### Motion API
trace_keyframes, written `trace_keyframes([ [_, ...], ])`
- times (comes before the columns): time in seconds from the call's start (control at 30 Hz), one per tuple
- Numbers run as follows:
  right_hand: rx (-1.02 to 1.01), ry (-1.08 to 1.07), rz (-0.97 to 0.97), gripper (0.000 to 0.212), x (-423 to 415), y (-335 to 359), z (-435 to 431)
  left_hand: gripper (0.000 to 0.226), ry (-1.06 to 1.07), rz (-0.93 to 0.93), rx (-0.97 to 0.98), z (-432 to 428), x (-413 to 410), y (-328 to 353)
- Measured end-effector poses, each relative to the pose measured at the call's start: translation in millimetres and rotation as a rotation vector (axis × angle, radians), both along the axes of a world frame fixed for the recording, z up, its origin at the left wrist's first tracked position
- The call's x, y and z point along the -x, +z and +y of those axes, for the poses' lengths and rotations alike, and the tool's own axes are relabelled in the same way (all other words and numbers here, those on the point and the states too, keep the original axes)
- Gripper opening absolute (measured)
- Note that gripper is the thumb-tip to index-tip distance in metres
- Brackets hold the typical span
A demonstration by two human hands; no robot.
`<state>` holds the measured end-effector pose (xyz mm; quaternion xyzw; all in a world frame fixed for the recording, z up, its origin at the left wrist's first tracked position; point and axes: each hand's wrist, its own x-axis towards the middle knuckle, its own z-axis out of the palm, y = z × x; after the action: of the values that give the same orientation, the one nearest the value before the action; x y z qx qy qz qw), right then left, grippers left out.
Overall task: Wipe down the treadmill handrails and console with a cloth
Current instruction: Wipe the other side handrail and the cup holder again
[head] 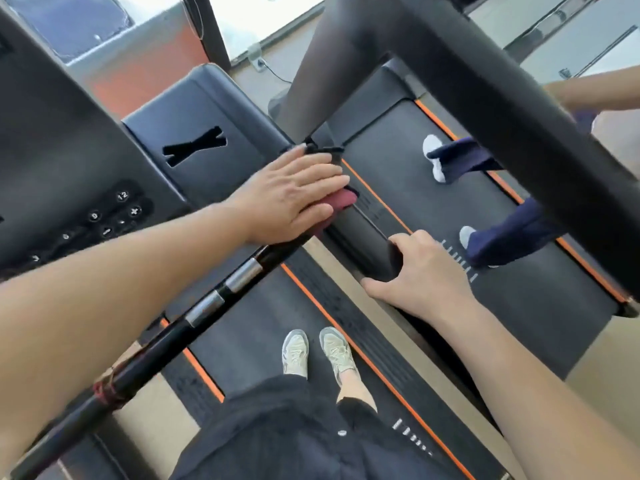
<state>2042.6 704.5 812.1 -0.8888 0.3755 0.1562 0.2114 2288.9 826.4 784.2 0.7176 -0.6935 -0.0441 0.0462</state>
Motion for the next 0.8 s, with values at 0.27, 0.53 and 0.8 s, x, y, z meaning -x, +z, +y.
trace_keyframes([
  [0.27, -0.094, -0.16, -0.144, 0.104, 25, -1, 5, 0.049, 0.149, 0.088, 0.101, -9, 53, -6],
  [0.53, 0.03, -0.083, -0.058, 0.088, 60, 4, 12, 0.045, 0.517, 0.055, 0.085, -23, 30, -5],
  [0.8, 0.112, -0.022, -0.082, 0.075, 68, -6, 15, 0.043, -0.14, 0.053, 0.04, -11, 65, 3],
])
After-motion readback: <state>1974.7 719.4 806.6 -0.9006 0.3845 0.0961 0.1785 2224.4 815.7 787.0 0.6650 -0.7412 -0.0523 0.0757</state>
